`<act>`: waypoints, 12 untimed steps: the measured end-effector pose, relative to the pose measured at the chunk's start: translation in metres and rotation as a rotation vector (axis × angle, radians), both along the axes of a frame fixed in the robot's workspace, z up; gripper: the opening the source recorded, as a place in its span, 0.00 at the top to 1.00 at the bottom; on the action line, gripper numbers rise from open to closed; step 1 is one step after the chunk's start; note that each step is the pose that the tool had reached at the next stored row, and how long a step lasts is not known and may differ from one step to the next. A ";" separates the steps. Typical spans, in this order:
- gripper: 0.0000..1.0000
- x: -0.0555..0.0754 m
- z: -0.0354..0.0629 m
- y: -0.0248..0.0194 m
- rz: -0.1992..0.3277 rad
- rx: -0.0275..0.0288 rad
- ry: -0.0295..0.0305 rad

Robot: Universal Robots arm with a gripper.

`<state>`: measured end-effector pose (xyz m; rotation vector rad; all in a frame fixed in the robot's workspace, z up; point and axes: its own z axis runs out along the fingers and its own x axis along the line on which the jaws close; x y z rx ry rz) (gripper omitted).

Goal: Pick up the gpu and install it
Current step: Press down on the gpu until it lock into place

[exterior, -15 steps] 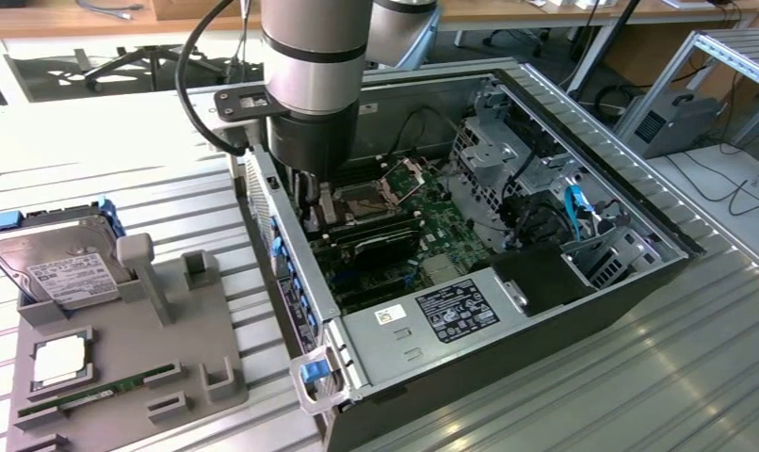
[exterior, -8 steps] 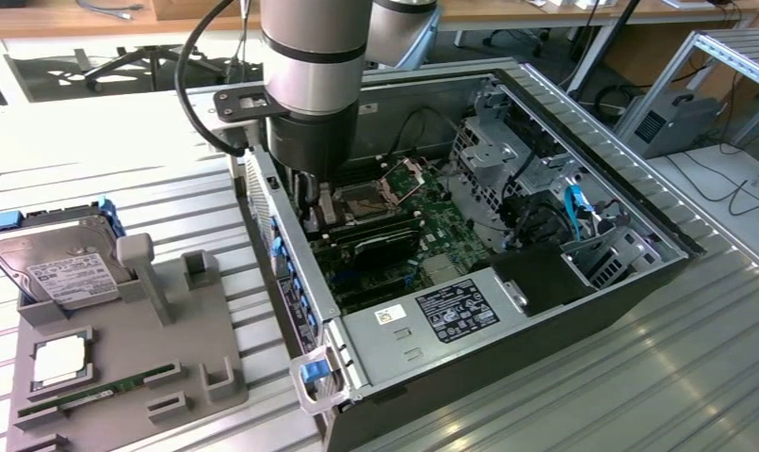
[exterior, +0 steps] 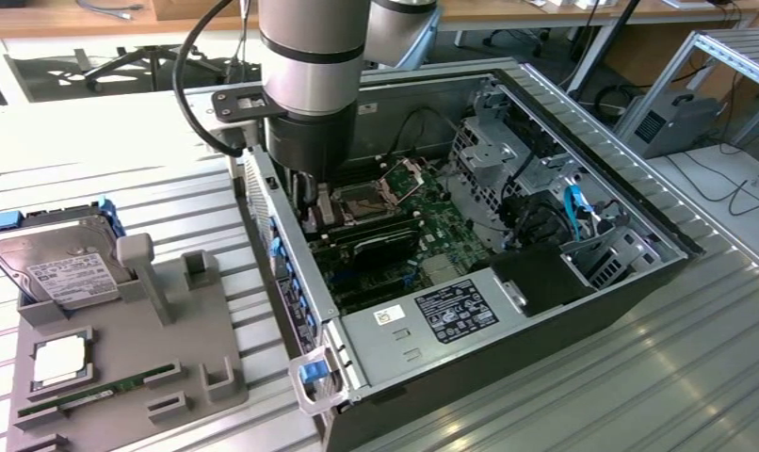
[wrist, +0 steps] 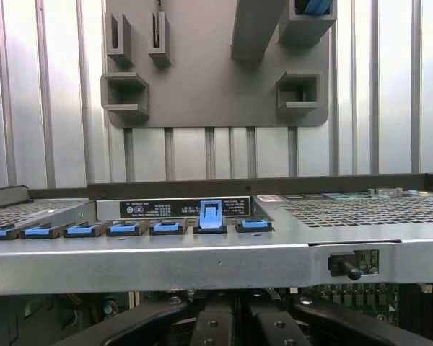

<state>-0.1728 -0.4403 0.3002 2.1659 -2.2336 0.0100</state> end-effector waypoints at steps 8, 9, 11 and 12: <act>0.89 0.016 -0.0014 0.0000 0.000 0.0000 0.0016; 0.89 0.019 -0.0017 0.0000 0.000 0.0000 0.0022; 0.89 0.025 -0.0025 0.0000 0.000 -0.0001 0.0037; 0.89 0.028 -0.0031 0.0000 0.000 0.0000 0.0044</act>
